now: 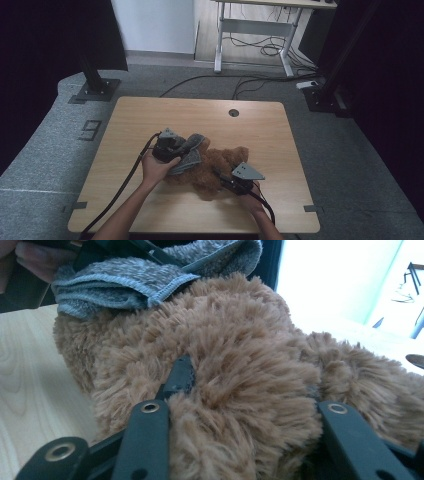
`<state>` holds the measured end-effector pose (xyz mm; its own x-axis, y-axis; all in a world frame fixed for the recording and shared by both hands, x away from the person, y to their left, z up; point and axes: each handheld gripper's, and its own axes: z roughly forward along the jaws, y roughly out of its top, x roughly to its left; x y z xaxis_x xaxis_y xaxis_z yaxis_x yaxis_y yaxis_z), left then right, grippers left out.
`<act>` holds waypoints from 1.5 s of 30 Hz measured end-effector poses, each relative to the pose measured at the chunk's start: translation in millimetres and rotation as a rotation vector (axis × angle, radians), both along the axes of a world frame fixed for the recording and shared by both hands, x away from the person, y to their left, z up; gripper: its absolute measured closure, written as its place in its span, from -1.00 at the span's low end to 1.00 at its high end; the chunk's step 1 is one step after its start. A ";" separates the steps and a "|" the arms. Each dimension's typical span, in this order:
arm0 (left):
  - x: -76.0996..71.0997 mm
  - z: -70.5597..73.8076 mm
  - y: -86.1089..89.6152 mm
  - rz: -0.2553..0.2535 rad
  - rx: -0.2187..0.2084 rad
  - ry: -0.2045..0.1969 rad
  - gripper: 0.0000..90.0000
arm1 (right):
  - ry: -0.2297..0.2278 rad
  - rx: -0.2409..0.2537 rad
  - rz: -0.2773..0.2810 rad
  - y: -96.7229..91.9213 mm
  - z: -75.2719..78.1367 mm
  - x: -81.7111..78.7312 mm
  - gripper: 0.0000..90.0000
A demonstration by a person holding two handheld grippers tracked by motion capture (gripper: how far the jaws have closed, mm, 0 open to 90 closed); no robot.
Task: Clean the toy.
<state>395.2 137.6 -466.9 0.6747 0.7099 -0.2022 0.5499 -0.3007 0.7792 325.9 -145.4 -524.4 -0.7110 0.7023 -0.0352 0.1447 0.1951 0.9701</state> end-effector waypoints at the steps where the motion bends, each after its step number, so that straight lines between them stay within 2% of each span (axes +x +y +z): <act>1: -2.6 -1.8 1.6 -0.007 -0.011 0.002 0.72 | 0.000 -0.004 0.005 -0.3 0.5 -1.0 0.26; 4: -15.5 -6.8 3.7 -0.012 -0.044 -0.033 0.73 | 0.004 -0.012 0.023 -1.3 2.2 -6.0 0.18; 7: -34.7 -13.0 0.1 -0.012 -0.026 -0.113 0.74 | 0.022 -0.001 0.034 -3.9 1.5 -9.9 0.09; 9: -45.9 -15.6 -1.4 -0.016 -0.013 -0.148 0.74 | 0.049 0.004 0.048 -5.6 2.0 -12.6 -0.01; 13: -54.5 -19.0 3.7 -0.022 -0.064 -0.140 0.75 | 0.088 0.026 0.050 -10.0 5.6 -22.2 -0.34; 15: -57.5 -20.3 5.0 -0.024 -0.069 -0.147 0.75 | 0.146 0.042 0.042 -13.9 8.5 -22.7 -0.56; 18: -59.9 -21.2 6.3 -0.028 -0.078 -0.146 0.75 | 0.215 0.061 0.046 -21.2 11.0 -19.6 -0.70; 22: -61.5 -22.1 6.7 -0.031 -0.087 -0.144 0.75 | 0.310 0.022 0.063 -16.5 9.2 -2.7 -0.85; 24: -62.5 -22.7 6.5 -0.029 -0.088 -0.145 0.75 | 0.334 -0.007 0.080 -9.5 6.9 3.7 -0.83; 25: -63.2 -23.1 6.6 -0.029 -0.087 -0.147 0.75 | 0.331 -0.042 0.077 -3.8 4.5 5.3 -0.74; 27: -64.9 -24.1 6.9 -0.030 -0.088 -0.160 0.75 | 0.305 -0.071 0.074 -0.4 3.6 4.0 -0.48; 29: -65.2 -24.2 6.8 -0.030 -0.090 -0.174 0.75 | 0.277 -0.086 0.081 -1.2 4.1 0.7 -0.22; 32: -59.5 -23.8 7.0 -0.016 -0.108 -0.188 0.75 | 0.224 -0.081 0.049 0.5 2.6 -2.5 0.00; 35: -47.0 -20.6 6.6 -0.002 -0.108 -0.194 0.74 | 0.158 -0.072 -0.018 4.4 0.5 0.3 0.06; 38: -28.2 -14.6 6.4 0.012 -0.109 -0.167 0.73 | 0.101 -0.069 -0.082 8.2 0.1 12.4 0.13; 41: -10.5 -9.2 5.0 0.026 -0.092 -0.139 0.72 | 0.075 -0.055 -0.120 11.3 1.8 28.3 0.17; 45: 1.2 -9.7 5.5 0.035 -0.096 -0.120 0.72 | 0.092 -0.039 -0.119 11.5 1.5 38.6 0.19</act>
